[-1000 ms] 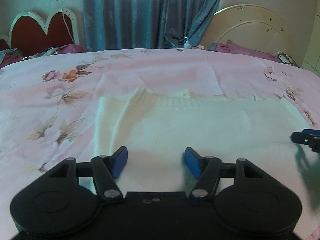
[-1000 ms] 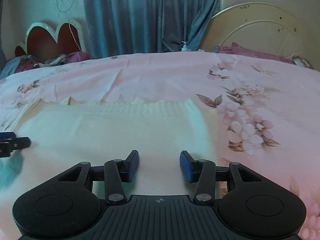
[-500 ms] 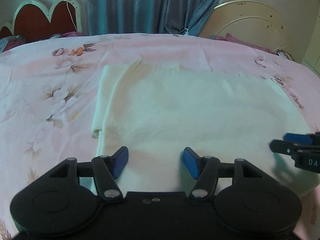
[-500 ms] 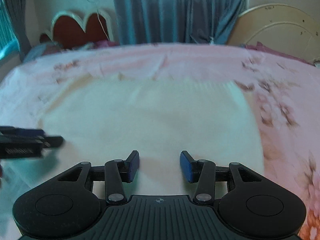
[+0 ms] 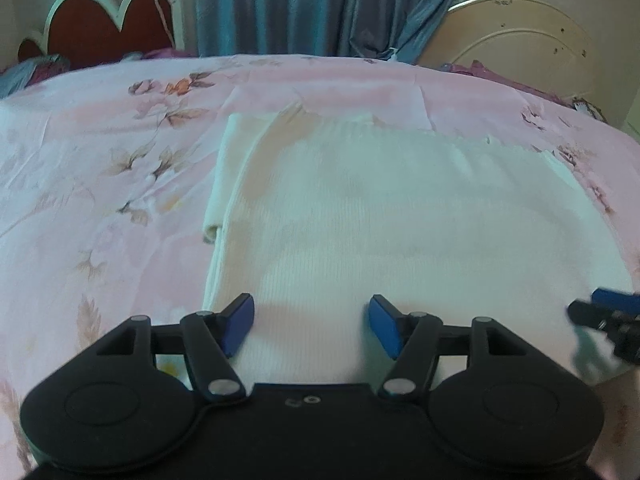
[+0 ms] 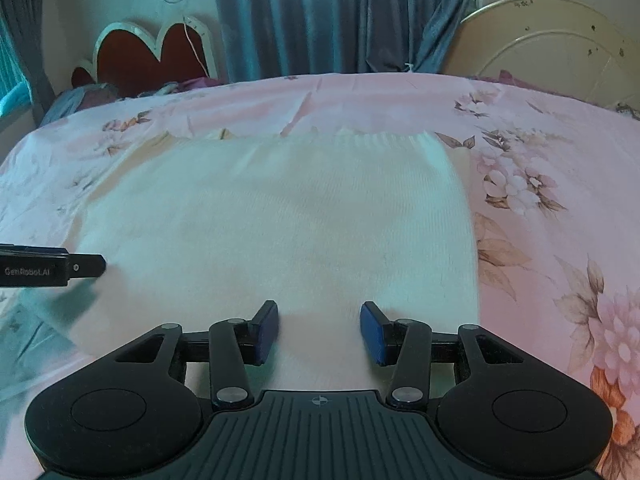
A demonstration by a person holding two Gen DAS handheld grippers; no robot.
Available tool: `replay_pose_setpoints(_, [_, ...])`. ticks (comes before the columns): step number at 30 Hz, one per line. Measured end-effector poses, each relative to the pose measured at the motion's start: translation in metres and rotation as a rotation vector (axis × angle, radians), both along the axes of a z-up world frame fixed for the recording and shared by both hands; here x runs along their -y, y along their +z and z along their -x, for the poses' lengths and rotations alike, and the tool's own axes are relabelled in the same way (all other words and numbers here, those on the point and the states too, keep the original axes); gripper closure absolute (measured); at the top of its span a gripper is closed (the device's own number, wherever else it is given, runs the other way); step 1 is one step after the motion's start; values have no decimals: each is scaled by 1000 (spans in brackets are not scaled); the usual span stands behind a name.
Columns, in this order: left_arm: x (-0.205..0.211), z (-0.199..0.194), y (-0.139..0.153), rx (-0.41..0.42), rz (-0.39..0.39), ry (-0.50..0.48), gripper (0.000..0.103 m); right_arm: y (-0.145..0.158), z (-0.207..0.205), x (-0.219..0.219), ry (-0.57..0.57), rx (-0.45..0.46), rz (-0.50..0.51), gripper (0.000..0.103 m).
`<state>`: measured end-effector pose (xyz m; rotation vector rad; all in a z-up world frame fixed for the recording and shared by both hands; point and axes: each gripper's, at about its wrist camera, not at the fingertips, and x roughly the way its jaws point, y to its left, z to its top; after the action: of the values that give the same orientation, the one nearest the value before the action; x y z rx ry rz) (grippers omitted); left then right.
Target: Fold small clothes
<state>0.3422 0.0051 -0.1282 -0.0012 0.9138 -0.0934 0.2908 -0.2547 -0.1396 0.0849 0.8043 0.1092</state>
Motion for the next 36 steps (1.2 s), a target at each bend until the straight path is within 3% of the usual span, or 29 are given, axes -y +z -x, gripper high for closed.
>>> replay_pose_setpoints(8, [-10,21,8,-64,58,41,24,0,9,-2,-2,-8,-1,57])
replay_pose_setpoints(15, [-34,41,8,-135,184,116,21,9,17,-7,-33,-5,-53,57])
replay_pose_setpoints(19, [-54,59,4,-182,309,190,23,17,20,-18,-25,8,-60,57])
replay_pose_setpoints(26, [-79,62,-13,-149,579,290,26,28,13,-35,-14,40,-76,57])
replay_pose_setpoints(33, [-74,27,-31,-32,731,335,25,26,-17,-48,-11,47,-68,57])
replay_pose_setpoints(36, [-72,16,-38,16,768,355,41,23,-34,-53,-17,44,-67,57])
